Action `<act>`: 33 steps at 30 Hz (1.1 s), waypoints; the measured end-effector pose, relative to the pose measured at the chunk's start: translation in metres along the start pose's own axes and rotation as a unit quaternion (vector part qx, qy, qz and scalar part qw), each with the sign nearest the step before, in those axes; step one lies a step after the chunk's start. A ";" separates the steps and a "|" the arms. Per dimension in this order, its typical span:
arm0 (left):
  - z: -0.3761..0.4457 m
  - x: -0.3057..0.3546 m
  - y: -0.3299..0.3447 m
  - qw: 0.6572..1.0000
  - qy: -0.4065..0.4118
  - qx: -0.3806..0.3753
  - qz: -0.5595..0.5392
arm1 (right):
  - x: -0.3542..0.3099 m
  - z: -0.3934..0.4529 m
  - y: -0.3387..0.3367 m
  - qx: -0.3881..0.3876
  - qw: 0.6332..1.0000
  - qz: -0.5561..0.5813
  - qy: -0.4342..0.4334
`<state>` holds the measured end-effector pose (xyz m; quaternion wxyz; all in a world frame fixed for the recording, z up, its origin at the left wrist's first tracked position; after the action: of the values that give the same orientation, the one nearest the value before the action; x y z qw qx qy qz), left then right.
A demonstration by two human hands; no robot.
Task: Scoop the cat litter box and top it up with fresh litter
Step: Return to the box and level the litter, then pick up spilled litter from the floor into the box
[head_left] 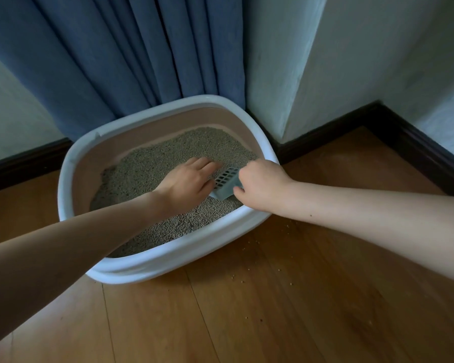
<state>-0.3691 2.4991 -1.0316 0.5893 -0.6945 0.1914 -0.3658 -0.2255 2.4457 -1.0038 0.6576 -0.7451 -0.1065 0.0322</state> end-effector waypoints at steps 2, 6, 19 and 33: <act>0.000 0.002 -0.002 1.000 0.005 -0.003 0.005 | 0.006 -0.002 -0.007 0.074 0.997 0.001 -0.028; -0.001 0.013 -0.012 0.999 0.037 0.010 0.020 | 0.041 -0.023 -0.019 0.168 0.978 0.093 -0.085; -0.026 0.109 -0.054 0.924 0.369 0.005 0.098 | 0.144 -0.098 0.116 0.066 0.950 0.282 0.119; -0.108 0.137 0.100 0.981 0.184 0.040 -0.043 | 0.076 -0.063 0.172 0.031 0.984 0.174 0.031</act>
<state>-0.3414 2.3068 -1.0848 0.5551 -0.5984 0.2518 -0.5200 -0.1200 2.3807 -1.1578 0.6680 -0.7319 0.0458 0.1262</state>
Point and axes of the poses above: each hand's wrist, its own z-axis towards the middle knuckle, its own y-axis out of the palm, x = y × z, the point moved 4 cm from there along z, towards the middle knuckle, and after that the axes turned 6 degrees about -z, right-handed, at the moved point
